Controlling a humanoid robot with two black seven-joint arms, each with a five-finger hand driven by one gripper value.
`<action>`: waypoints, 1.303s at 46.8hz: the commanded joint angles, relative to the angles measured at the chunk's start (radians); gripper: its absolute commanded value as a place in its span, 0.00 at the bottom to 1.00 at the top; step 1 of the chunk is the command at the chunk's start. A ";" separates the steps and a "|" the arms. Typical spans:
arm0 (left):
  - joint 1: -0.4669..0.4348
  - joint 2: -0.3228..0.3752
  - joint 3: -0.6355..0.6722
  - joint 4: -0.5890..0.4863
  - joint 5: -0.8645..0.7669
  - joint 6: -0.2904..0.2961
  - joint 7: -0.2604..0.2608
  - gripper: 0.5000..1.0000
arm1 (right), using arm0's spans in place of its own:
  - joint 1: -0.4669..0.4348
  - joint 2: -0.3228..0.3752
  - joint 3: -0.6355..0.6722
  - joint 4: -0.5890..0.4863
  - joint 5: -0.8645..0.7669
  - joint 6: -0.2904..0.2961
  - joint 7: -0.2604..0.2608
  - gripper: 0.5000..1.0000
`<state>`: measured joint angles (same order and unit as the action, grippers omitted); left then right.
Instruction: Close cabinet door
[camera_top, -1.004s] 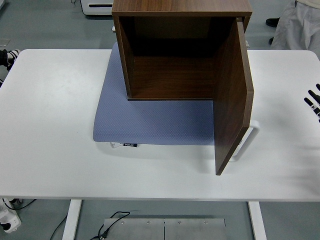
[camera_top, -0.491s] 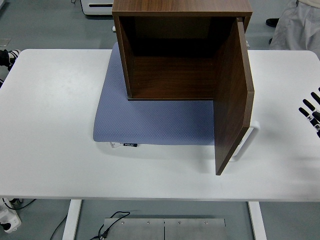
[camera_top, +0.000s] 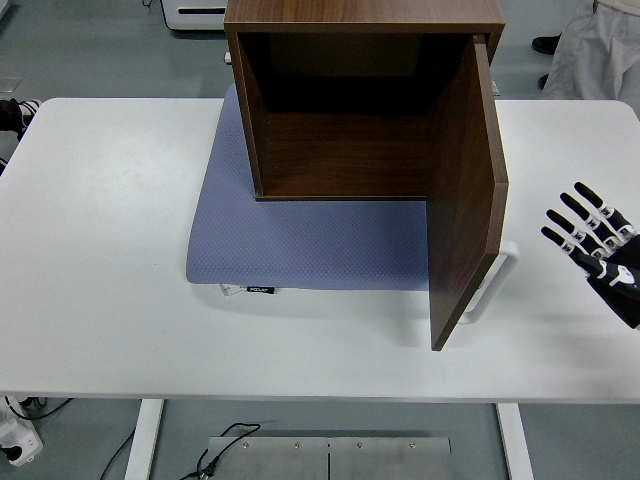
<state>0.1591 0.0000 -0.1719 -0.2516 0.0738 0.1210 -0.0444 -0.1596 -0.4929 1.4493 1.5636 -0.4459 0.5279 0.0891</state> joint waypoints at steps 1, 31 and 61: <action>0.000 0.000 0.000 0.000 0.000 -0.001 0.000 1.00 | 0.002 0.002 -0.015 0.013 -0.013 0.004 -0.002 1.00; -0.001 0.000 0.000 0.000 0.000 0.000 0.000 1.00 | 0.100 0.071 -0.159 0.049 -0.089 0.011 -0.003 1.00; 0.000 0.000 0.000 0.000 0.000 -0.001 0.000 1.00 | 0.236 0.148 -0.300 0.029 -0.125 0.003 -0.002 1.00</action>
<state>0.1590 0.0000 -0.1717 -0.2517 0.0736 0.1202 -0.0447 0.0643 -0.3591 1.1622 1.5990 -0.5658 0.5320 0.0875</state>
